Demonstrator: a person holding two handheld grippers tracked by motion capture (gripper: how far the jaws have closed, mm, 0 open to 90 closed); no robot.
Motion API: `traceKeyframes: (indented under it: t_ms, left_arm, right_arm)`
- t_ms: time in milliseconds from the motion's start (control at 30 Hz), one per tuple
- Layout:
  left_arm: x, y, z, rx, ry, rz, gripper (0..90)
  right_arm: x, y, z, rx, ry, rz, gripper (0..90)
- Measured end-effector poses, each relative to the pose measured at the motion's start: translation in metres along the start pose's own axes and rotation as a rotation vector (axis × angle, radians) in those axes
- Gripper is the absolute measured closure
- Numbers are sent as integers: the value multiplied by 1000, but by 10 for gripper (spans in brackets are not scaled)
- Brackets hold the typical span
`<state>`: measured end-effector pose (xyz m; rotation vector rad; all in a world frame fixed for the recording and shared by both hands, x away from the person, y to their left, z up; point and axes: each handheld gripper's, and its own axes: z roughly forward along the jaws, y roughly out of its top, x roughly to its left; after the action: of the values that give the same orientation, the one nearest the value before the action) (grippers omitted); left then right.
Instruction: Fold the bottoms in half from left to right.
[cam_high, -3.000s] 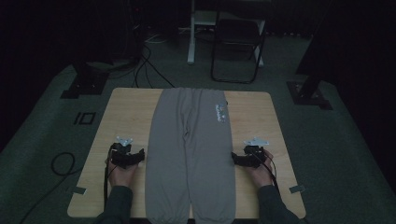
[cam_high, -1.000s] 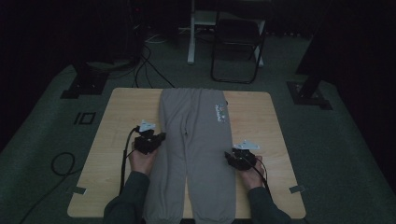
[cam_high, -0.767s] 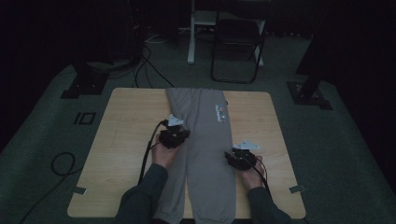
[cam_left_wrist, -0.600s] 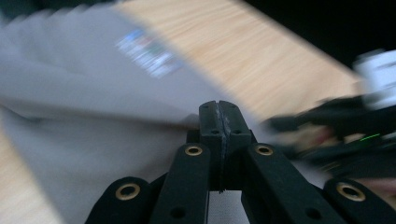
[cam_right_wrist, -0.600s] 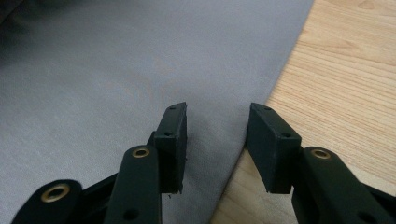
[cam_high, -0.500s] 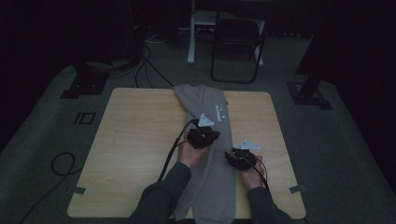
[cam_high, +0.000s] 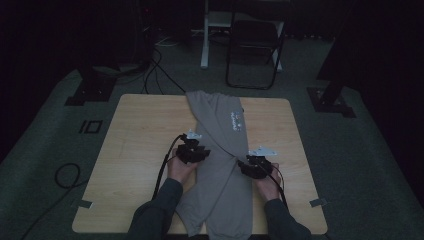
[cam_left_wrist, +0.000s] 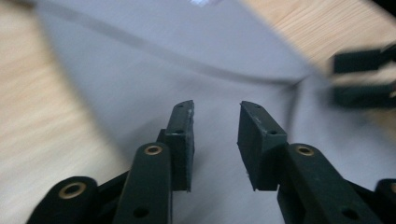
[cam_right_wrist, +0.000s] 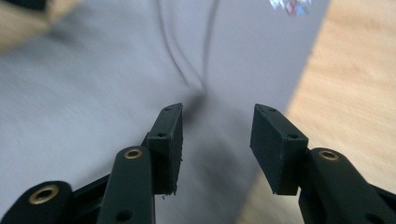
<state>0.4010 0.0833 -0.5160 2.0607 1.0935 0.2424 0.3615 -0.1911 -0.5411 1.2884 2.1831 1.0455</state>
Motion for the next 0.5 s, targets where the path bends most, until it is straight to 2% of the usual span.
traceKeyframes:
  t_ms: [100,133,233,267,300,367,400,433,500]
  left_arm:
    - [5,-8,1,7,7,-22,634]
    - [6,-12,2,7,15,-31,610]
    - [3,-14,5,9,27,-22,585]
    - [2,-14,5,9,23,-19,582]
    - [0,-13,5,3,20,-13,576]
    - [-1,-13,6,0,24,-7,559]
    - [-3,-12,6,-4,28,-4,559]
    - [-4,-12,6,-16,18,-2,547]
    - [-4,-12,7,-18,14,-4,546]
  right_arm:
    - [6,9,2,-20,16,-1,547]
    - [12,20,8,-17,23,-7,550]
    - [19,33,24,36,-6,-38,560]
    - [19,34,30,63,-15,-33,578]
    - [18,35,35,90,-18,-23,639]
    - [16,35,41,136,-20,-17,815]
    - [16,35,41,136,-20,-17,815]
    - [14,37,35,117,10,0,885]
    - [12,43,18,45,31,14,890]
